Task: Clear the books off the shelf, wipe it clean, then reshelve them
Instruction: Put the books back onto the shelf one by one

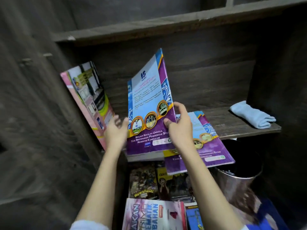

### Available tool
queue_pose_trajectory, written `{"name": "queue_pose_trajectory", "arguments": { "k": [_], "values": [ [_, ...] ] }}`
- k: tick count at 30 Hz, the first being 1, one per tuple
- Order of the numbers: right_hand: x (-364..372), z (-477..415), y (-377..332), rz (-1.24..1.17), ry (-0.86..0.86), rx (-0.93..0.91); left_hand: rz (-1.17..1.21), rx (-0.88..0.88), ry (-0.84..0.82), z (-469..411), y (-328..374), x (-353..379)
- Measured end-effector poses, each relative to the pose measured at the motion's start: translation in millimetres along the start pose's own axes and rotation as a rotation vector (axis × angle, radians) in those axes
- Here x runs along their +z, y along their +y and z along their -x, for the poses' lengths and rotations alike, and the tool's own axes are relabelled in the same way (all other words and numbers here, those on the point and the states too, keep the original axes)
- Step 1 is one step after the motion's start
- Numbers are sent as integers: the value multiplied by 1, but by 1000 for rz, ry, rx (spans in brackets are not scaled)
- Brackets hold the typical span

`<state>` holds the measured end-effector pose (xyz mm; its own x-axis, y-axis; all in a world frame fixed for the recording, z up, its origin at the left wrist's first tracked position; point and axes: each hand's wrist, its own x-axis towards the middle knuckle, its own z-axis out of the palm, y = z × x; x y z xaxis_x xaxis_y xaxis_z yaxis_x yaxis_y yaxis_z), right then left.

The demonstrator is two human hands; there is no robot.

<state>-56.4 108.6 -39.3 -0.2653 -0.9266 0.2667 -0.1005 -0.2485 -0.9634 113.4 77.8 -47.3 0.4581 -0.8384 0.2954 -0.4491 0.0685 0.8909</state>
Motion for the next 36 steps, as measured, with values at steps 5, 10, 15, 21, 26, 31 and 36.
{"name": "queue_pose_trajectory", "arguments": {
  "k": [5, 10, 15, 21, 26, 31, 36],
  "values": [
    [43, 27, -8, 57, 15, -167, 220, 147, -120, -28, 76, -25],
    [90, 49, 6, 203, 57, -455, 133, 234, -148, -41, 106, -44],
    [124, 57, 24, 279, 92, -572, -150, 351, -35, -47, 86, -63],
    [141, 57, 39, 337, 35, -612, -217, 398, 49, -44, 66, -88],
    [156, 53, 55, 294, -361, -344, -282, 465, 61, -34, 41, -97],
    [175, 32, 60, 303, -613, -176, -416, 508, 105, -29, 31, -98],
    [185, 10, 68, 319, -657, -131, -468, 501, 177, -27, 30, -96]
  ]
}}
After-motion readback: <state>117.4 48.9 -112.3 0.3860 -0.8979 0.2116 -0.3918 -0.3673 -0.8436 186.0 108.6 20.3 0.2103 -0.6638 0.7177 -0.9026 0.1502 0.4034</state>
